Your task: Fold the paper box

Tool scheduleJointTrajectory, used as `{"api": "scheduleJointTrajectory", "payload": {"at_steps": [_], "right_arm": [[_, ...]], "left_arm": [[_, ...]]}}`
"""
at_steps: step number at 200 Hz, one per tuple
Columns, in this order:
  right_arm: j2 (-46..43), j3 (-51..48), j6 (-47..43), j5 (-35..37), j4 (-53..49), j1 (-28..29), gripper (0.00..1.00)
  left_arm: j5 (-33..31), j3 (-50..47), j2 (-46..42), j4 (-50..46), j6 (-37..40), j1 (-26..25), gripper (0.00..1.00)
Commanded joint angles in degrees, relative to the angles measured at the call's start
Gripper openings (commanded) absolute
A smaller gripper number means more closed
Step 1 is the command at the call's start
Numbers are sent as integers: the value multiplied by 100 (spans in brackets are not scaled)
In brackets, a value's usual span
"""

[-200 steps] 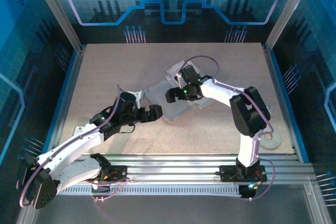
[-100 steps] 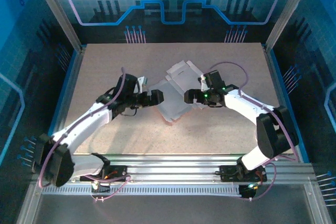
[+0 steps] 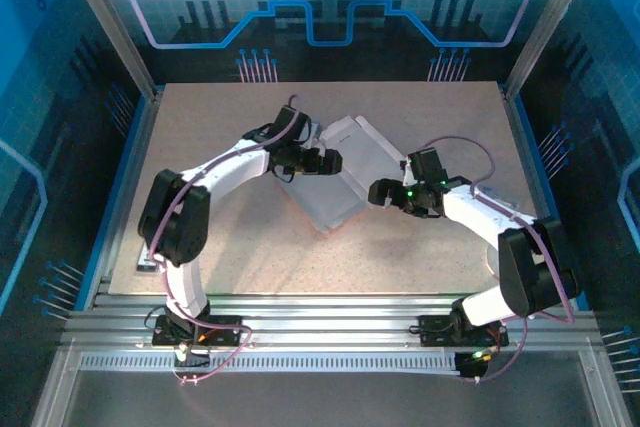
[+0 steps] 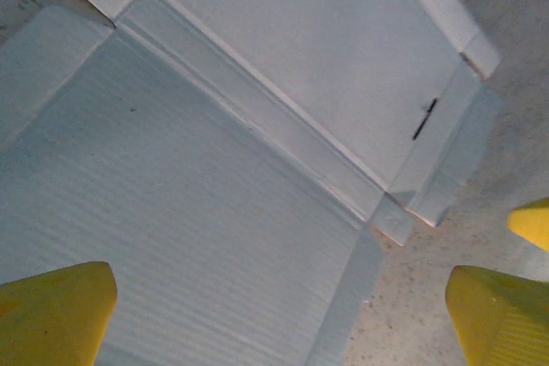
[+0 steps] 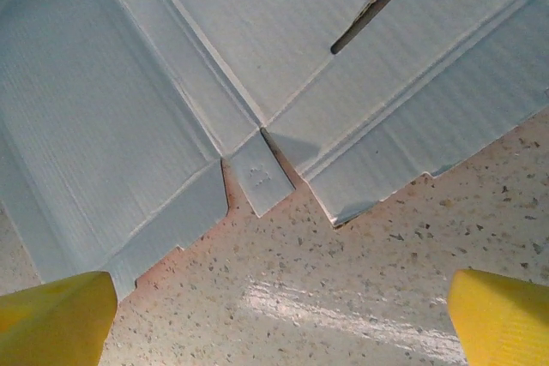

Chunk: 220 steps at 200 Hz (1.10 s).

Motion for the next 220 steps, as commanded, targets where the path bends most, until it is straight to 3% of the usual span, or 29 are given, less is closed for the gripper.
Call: {"api": "scheduleJointTrajectory", "payload": {"at_steps": [1,57,116,220], "right_arm": [[-33,-100,160,-147,410,-91,100],[816,395,169,-231,810,-125,100],[1607,987,212,-131,754,-185,100],[2449,1578,213,-258,745,-18,100]], "left_arm": [[-169,328,325,-225,254,-54,99],[-7,39,707,119,-9,-83,99],[362,-1054,319,856,-778,-211,99],[188,-3103,-1055,2531,-2991,-1386,99]]}}
